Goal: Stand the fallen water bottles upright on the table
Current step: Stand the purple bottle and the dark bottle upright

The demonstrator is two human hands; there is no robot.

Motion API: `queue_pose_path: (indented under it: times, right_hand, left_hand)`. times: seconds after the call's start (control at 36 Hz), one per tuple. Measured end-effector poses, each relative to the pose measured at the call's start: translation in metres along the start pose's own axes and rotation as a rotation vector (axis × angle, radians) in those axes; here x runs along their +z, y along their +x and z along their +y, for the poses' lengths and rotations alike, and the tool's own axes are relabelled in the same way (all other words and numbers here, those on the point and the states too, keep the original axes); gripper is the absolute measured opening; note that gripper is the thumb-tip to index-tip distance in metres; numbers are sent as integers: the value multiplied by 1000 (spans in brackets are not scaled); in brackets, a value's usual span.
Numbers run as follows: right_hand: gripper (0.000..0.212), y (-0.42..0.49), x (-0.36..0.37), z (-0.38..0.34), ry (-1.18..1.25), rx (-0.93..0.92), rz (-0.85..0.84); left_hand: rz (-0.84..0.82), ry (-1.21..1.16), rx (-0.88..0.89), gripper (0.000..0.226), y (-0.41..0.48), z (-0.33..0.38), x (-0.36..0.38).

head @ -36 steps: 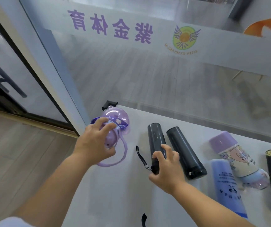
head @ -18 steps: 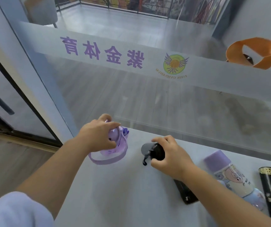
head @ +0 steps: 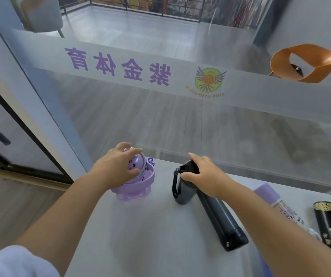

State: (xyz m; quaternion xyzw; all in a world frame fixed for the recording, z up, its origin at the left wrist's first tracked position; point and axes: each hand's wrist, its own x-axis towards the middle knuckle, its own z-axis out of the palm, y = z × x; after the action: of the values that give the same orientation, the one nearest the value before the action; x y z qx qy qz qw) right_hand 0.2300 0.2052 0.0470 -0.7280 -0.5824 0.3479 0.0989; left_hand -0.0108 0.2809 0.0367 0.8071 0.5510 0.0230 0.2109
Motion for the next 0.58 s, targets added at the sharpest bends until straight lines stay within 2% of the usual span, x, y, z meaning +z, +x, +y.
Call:
queue_pose_path:
  times: [0.08, 0.22, 0.31, 0.44, 0.58]
  right_hand:
    - [76, 1, -2, 1, -18, 12, 13]
    - [76, -4, -3, 1, -78, -19, 76]
    - [67, -14, -6, 2, -98, -86, 170]
    - [36, -41, -16, 12, -63, -163, 355]
    - [31, -72, -15, 44, -23, -128, 450]
  left_hand:
    - [16, -47, -13, 55, -4, -1, 2]
    - [168, -71, 24, 39, -16, 7, -3]
    - [264, -39, 75, 28, -26, 17, -9]
    - [413, -64, 132, 16, -51, 35, -11]
    - [401, -46, 181, 18, -76, 52, 10]
